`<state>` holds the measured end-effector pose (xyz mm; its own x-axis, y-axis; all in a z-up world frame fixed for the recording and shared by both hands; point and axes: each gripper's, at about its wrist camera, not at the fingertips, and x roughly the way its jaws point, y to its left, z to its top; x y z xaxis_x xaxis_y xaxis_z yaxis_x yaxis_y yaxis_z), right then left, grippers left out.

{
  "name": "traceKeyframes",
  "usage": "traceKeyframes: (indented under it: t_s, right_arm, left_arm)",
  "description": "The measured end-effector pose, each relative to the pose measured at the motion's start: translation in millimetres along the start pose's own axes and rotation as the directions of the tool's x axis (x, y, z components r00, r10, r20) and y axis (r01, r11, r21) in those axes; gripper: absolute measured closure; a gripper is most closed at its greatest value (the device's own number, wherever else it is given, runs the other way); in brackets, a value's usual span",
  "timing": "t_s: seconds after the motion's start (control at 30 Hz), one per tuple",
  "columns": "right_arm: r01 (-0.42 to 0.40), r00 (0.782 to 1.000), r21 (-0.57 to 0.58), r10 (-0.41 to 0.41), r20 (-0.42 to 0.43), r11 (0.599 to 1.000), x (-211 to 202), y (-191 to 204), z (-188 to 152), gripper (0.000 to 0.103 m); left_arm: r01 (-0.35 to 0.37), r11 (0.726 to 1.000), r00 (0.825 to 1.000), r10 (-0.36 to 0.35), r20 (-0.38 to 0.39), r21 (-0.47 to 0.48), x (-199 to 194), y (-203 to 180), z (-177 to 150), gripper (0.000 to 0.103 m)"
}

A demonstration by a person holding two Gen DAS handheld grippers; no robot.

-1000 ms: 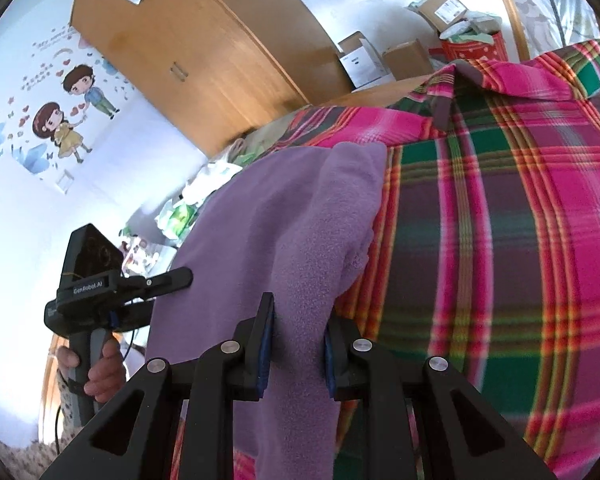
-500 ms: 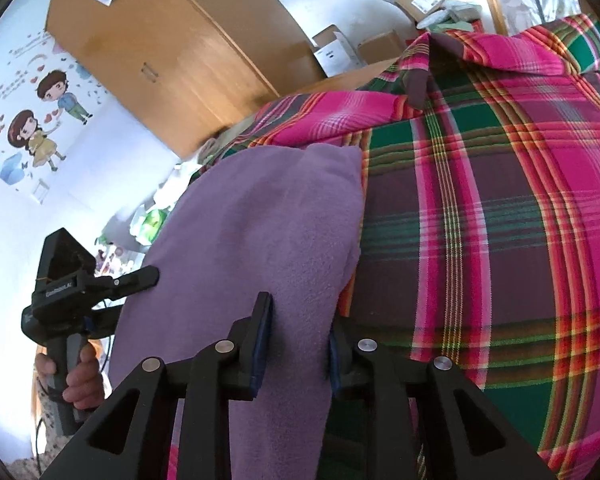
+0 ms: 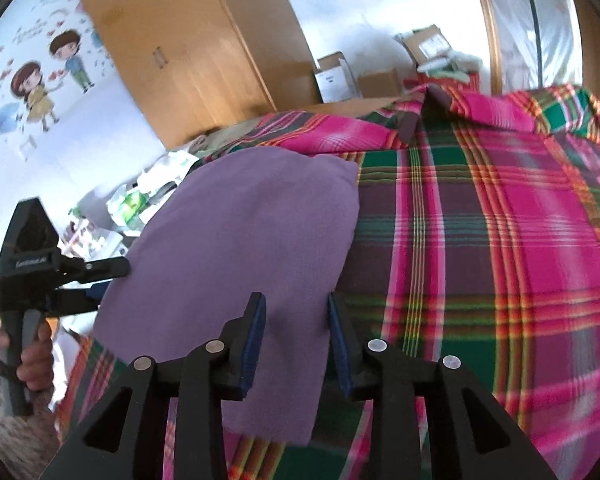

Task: Fold clothes
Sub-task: 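Release the stack and pull both open tools back from it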

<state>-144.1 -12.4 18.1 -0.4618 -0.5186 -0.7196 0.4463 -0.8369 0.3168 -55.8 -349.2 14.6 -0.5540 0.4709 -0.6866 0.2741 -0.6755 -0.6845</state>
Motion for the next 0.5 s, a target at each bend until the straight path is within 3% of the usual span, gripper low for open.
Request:
traceKeyframes:
  t_s: [0.17, 0.5]
  right_arm:
    - [0.05, 0.999, -0.062, -0.049, 0.016, 0.997, -10, 12, -17, 0.07]
    - [0.06, 0.998, -0.019, -0.06, 0.01, 0.998, -15, 7, -33, 0.07]
  left_arm:
    - [-0.024, 1.0, 1.0, 0.023, 0.014, 0.004, -1, 0, -10, 0.061]
    - [-0.029, 1.0, 0.999, 0.029, 0.029, -0.01, -1, 8, -20, 0.059]
